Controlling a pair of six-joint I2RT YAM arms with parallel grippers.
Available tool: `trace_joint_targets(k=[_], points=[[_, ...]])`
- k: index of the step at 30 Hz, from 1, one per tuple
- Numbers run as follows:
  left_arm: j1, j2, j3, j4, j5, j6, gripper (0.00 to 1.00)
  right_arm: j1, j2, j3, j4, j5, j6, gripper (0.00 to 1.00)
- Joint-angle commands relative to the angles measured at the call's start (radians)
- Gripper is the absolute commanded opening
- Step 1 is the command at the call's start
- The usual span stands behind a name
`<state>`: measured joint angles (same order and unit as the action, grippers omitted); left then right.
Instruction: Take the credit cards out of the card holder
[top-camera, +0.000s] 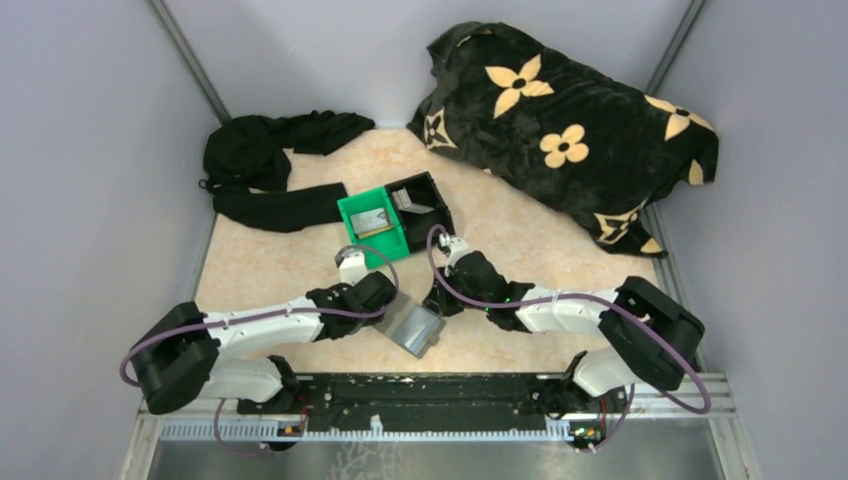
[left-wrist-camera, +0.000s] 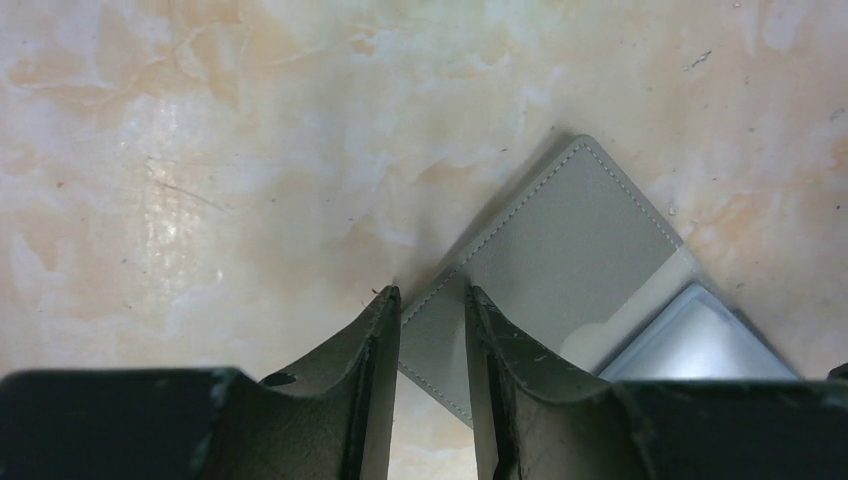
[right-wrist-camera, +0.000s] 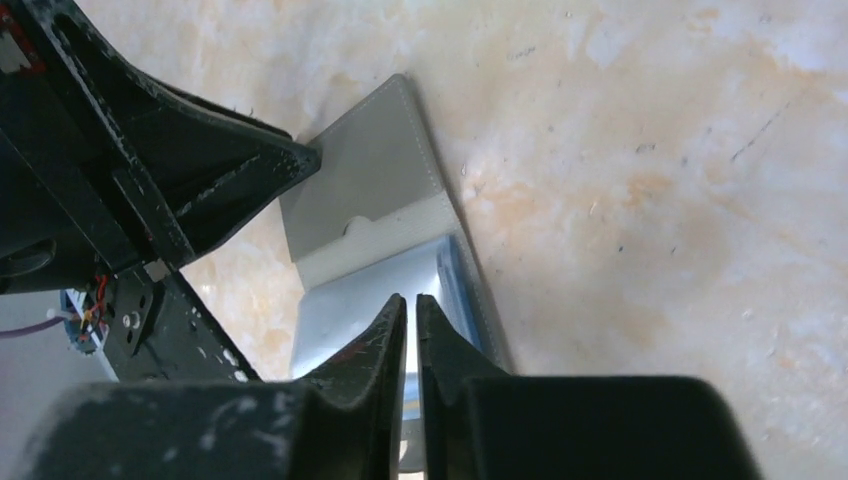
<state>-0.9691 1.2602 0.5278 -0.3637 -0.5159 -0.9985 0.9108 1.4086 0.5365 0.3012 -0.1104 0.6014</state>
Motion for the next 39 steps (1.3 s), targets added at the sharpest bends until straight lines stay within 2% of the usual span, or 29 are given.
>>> trace_joint_targets(k=[1, 3, 9, 17, 27, 39], points=[[-0.006, 0.049, -0.015, -0.004, 0.079, -0.003, 0.36, 0.049, -0.056, -0.014, -0.067, 0.049, -0.003, 0.04], [-0.006, 0.04, -0.012, 0.0, 0.076, 0.0, 0.36, 0.073, -0.06, -0.022, -0.072, 0.051, 0.009, 0.0], [-0.006, 0.02, -0.024, 0.006, 0.071, 0.002, 0.37, 0.134, -0.073, -0.029, -0.111, 0.058, 0.039, 0.0], [-0.007, 0.017, -0.023, 0.019, 0.071, 0.019, 0.39, 0.151, -0.108, -0.07, -0.132, 0.048, 0.068, 0.0], [-0.007, -0.047, -0.076, 0.087, 0.09, 0.018, 0.44, 0.168, 0.036, -0.033, -0.097, 0.052, 0.05, 0.0], [-0.023, -0.021, -0.094, 0.094, 0.112, 0.046, 0.41, 0.155, 0.119, 0.091, -0.05, 0.076, 0.017, 0.0]])
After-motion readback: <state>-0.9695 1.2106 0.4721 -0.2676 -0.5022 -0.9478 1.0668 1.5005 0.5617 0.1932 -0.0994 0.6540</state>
